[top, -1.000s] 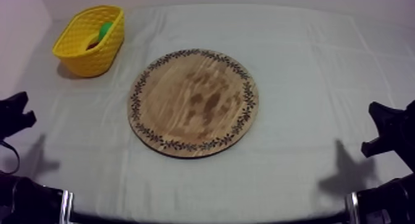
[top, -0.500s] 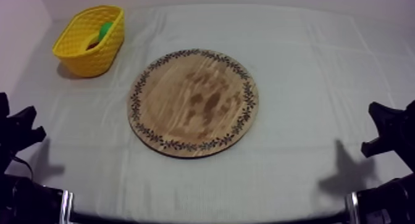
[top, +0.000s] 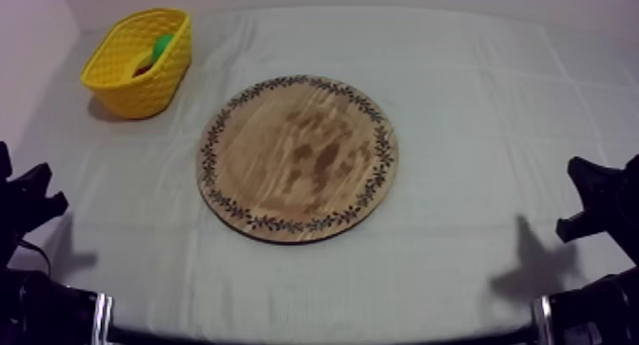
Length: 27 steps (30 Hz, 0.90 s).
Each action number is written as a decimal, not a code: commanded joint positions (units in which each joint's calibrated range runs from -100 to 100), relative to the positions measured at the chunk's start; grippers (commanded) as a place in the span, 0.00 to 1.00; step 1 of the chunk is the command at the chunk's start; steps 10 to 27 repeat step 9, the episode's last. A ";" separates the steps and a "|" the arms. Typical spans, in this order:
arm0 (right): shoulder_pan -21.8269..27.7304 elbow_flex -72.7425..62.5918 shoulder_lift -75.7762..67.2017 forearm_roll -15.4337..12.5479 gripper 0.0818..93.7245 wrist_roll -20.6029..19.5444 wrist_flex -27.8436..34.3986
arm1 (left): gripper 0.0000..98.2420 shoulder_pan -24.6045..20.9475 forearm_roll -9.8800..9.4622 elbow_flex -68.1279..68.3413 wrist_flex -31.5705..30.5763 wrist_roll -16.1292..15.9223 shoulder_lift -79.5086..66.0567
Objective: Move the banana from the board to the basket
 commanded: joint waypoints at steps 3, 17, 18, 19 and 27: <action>-0.01 -0.03 0.00 0.00 0.00 0.01 -0.03 | 0.00 -0.32 0.01 0.07 0.00 0.16 -0.04; -0.01 -0.03 0.00 0.00 0.00 0.01 -0.03 | 0.00 -0.88 0.13 0.08 0.02 0.29 -0.05; -0.01 -0.03 0.00 0.00 0.00 0.01 -0.03 | 0.00 -0.88 0.13 0.08 0.02 0.29 -0.05; -0.01 -0.03 0.00 0.00 0.00 0.01 -0.03 | 0.00 -0.88 0.13 0.08 0.02 0.29 -0.05; -0.01 -0.03 0.00 0.00 0.00 0.01 -0.03 | 0.00 -0.88 0.13 0.08 0.02 0.29 -0.05</action>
